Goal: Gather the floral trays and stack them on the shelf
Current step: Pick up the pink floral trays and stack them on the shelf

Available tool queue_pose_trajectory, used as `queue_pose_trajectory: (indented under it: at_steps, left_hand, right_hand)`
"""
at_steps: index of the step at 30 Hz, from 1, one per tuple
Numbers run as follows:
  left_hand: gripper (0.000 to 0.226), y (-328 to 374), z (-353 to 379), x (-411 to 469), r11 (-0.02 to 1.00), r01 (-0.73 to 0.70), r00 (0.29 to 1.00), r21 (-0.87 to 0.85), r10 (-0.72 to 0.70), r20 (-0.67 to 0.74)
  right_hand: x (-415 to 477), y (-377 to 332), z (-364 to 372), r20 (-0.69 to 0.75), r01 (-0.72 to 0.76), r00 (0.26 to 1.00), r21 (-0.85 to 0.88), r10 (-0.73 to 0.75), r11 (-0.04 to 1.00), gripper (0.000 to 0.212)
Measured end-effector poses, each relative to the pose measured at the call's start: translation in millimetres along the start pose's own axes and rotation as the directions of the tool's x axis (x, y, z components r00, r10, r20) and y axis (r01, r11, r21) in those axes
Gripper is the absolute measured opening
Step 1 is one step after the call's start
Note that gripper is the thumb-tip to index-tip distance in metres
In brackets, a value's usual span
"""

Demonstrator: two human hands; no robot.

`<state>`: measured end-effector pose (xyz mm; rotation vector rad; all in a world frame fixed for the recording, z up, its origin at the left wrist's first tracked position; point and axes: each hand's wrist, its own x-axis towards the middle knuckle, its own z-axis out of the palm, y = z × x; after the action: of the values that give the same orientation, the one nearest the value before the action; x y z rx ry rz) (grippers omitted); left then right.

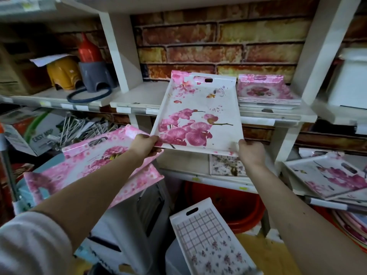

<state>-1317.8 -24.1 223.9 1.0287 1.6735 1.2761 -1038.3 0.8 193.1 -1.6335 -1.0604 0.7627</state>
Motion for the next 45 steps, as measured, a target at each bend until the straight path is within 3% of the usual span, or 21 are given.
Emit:
queue_pose_trajectory:
  at_steps: [4, 12, 17, 25, 45]
  left_hand:
    - [0.017, 4, 1, 26, 1.000, -0.007, 1.000, -0.023, 0.007, 0.017]
    - [0.017, 20, 4, 116, 0.996, 0.009, 0.996, -0.091, 0.000, 0.091]
    - [0.014, 42, 11, 184, 0.998, 0.020, 0.989, -0.053, -0.012, 0.149]
    - [0.012, 51, 36, 251, 0.994, 0.071, 0.983, -0.080, -0.056, 0.177]
    - [0.020, 72, 55, 293, 0.983, 0.176, 0.943, -0.055, -0.152, 0.296]
  right_hand:
    - [15, -9, 14, -0.020, -0.009, 1.000, -0.003, 0.009, 1.000, 0.040]
    - [63, -39, 63, -0.120, 0.056, 0.991, 0.022, -0.053, 0.998, 0.017]
    - [98, -57, 91, -0.145, -0.028, 0.989, 0.030, 0.032, 0.999, 0.029]
    - [144, -75, 114, -0.240, -0.050, 0.970, -0.031, 0.041, 0.998, 0.037]
    - [191, -91, 129, -0.245, -0.096, 0.966, -0.028, 0.087, 0.995, 0.027]
